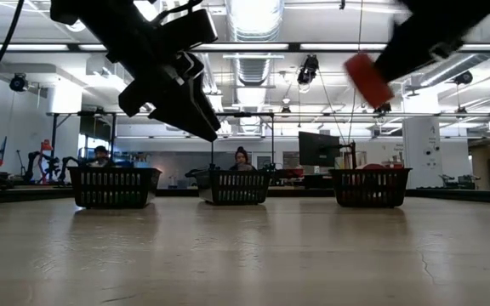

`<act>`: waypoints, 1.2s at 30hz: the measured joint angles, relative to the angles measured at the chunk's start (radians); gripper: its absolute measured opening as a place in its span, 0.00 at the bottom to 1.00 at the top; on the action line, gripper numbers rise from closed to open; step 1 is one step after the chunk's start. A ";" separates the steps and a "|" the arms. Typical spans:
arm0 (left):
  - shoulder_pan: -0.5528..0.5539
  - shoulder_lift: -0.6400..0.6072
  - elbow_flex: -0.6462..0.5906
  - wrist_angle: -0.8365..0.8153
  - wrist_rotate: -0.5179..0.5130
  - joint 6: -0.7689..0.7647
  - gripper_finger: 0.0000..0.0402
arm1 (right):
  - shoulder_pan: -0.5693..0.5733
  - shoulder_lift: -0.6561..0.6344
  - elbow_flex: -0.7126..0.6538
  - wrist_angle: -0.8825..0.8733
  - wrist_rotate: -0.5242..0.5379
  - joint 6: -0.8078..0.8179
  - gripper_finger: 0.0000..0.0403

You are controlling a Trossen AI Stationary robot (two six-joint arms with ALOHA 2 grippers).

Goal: Pick and place Stapler, Stapler remover, tape
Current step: Put the red tape into the right black bin, then return to Home Position

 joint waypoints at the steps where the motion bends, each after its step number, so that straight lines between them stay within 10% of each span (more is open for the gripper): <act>1: 0.000 0.000 0.000 0.001 0.000 -0.001 0.52 | -0.038 0.000 0.010 -0.042 0.000 -0.004 0.13; 17: 0.000 0.000 0.000 0.000 0.001 -0.028 0.52 | -0.705 0.003 -0.017 -0.166 -0.437 -0.335 0.15; 36: -0.001 -0.005 -0.002 -0.031 0.024 -0.038 0.52 | -0.780 -0.002 -0.020 -0.129 -0.521 -0.500 0.34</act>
